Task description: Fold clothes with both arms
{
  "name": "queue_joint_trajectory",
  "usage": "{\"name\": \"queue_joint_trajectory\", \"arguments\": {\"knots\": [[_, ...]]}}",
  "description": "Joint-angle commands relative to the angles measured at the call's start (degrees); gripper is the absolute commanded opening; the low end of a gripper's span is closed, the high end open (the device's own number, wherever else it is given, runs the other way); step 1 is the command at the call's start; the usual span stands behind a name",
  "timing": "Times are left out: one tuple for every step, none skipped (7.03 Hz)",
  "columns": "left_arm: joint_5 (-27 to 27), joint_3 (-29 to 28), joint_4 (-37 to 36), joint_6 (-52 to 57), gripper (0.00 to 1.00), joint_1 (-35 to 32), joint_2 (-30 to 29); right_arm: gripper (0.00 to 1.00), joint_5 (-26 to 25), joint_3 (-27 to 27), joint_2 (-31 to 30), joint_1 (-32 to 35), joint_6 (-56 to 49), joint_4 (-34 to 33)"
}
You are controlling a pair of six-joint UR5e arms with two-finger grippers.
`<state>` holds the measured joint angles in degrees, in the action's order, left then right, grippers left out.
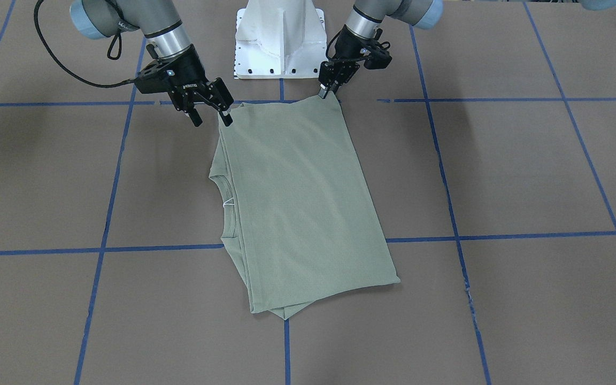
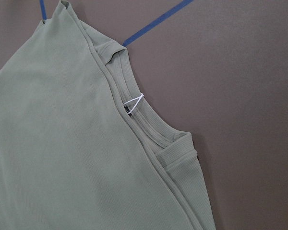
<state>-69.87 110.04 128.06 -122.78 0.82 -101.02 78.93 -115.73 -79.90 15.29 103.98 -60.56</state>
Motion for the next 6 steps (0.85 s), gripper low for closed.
{"name": "queue_joint_trajectory", "arguments": {"knots": [[0.0, 0.0, 0.0, 0.0, 0.08, -0.03, 0.03, 1.0, -0.7, 0.24, 0.0, -0.17, 0.09, -0.09], [0.09, 0.09, 0.0, 0.08, 0.0, -0.29, 0.12, 0.99, -1.05, 0.33, 0.09, -0.61, 1.57, -0.61], [0.09, 0.09, 0.0, 0.09, 0.0, -0.47, 0.12, 0.95, -2.1, -0.19, 0.53, -1.14, 8.28, -3.75], [0.44, 0.17, 0.0, 0.17, 0.0, -0.56, 0.04, 0.93, -3.85, -0.28, 2.71, -3.14, 11.65, -9.96], [0.44, 0.35, 0.09, 0.17, 0.0, -0.56, 0.03, 0.93, -4.65, -0.11, 5.34, -5.17, 14.3, -16.02], [0.44, 0.44, 0.09, 0.17, 0.0, -0.56, 0.03, 0.93, -5.01, -0.02, 7.45, -6.66, 14.85, -20.96]]}}
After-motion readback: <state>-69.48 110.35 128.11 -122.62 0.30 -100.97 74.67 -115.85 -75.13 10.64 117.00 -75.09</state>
